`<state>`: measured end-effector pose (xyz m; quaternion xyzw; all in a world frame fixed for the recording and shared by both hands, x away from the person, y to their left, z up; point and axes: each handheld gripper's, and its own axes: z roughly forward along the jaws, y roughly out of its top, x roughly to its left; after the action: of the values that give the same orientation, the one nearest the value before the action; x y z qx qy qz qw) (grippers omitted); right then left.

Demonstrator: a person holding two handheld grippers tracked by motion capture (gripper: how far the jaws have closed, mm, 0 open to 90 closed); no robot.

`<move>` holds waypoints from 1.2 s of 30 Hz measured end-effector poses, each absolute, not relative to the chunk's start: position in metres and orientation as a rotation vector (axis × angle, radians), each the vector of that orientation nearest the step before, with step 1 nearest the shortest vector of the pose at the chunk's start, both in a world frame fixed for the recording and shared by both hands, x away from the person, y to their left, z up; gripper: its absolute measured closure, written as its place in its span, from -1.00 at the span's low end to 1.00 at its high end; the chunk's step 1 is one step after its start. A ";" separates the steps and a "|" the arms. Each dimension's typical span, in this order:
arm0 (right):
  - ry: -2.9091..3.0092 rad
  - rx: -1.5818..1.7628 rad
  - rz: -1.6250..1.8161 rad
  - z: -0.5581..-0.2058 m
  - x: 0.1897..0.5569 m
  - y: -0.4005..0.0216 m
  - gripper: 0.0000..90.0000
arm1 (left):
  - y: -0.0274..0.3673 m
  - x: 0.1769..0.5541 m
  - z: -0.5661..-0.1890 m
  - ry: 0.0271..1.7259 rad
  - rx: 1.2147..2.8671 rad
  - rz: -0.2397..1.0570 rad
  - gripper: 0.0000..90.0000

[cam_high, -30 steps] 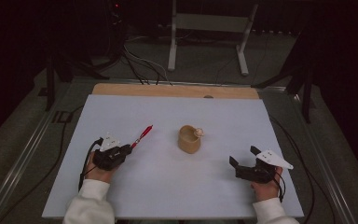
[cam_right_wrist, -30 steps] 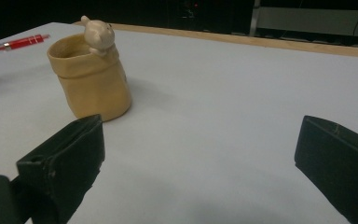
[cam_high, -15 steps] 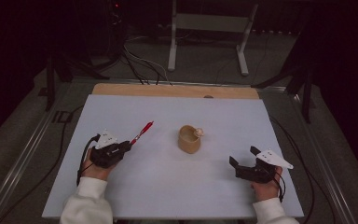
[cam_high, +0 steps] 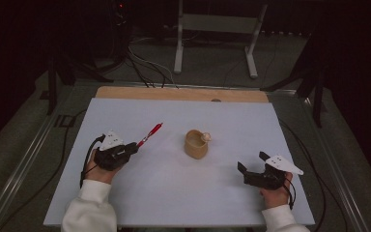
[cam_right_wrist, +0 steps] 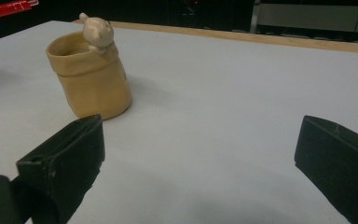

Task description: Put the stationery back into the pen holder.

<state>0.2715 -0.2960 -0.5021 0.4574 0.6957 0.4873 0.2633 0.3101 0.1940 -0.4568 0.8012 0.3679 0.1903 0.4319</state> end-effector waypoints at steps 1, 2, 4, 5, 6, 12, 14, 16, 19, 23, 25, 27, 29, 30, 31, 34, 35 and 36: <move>1.882 1.238 1.317 -0.502 0.272 -0.296 -0.96 | 0.193 0.310 -0.456 0.913 1.998 0.473 0.81; 1.882 1.238 1.317 -0.502 0.272 -0.296 -0.96 | 0.193 0.310 -0.456 0.913 1.998 0.473 0.81; 1.885 1.237 1.309 -0.503 0.272 -0.296 -0.96 | 0.191 0.311 -0.453 0.898 2.007 0.470 0.81; 1.887 1.236 1.305 -0.503 0.272 -0.296 -0.96 | 0.190 0.312 -0.451 0.891 2.017 0.472 0.81; 1.887 1.238 1.304 -0.503 0.272 -0.296 -0.96 | 0.189 0.312 -0.451 0.888 2.020 0.472 0.81; 1.883 1.244 1.305 -0.503 0.272 -0.296 -0.96 | 0.183 0.314 -0.444 0.857 2.027 0.468 0.81; 1.883 1.244 1.305 -0.503 0.272 -0.296 -0.96 | 0.182 0.314 -0.442 0.846 2.028 0.468 0.81; 1.884 1.244 1.304 -0.503 0.272 -0.296 -0.95 | 0.181 0.314 -0.440 0.836 2.027 0.461 0.81; 1.882 1.246 1.303 -0.503 0.272 -0.296 -0.95 | 0.178 0.314 -0.438 0.824 2.033 0.460 0.81; 1.883 1.249 1.299 -0.503 0.272 -0.296 -0.95 | 0.173 0.314 -0.435 0.808 2.034 0.455 0.81; 1.883 1.249 1.299 -0.503 0.272 -0.296 -0.95 | 0.171 0.315 -0.434 0.799 2.038 0.451 0.81; 1.884 1.250 1.297 -0.503 0.273 -0.296 -0.95 | 0.170 0.315 -0.433 0.791 2.043 0.448 0.81; 1.884 1.251 1.298 -0.503 0.273 -0.296 -0.95 | 0.167 0.316 -0.432 0.781 2.044 0.446 0.81; 1.884 1.252 1.297 -0.503 0.273 -0.296 -0.95 | 0.166 0.316 -0.432 0.776 2.043 0.444 0.81; 1.884 1.253 1.297 -0.503 0.273 -0.296 -0.95 | 0.165 0.316 -0.431 0.770 2.044 0.440 0.81; 1.885 1.253 1.297 -0.503 0.273 -0.296 -0.95 | 0.162 0.317 -0.430 0.754 2.052 0.436 0.81; 1.885 1.254 1.297 -0.503 0.273 -0.296 -0.95 | 0.161 0.317 -0.430 0.752 2.052 0.436 0.81; 1.885 1.254 1.298 -0.503 0.273 -0.296 -0.95 | 0.160 0.318 -0.429 0.747 2.057 0.433 0.81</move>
<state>0.2727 -0.2963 -0.5031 0.4637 0.6970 0.4797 0.2628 0.3178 0.1600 -0.4293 0.8280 0.3006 0.1744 0.4400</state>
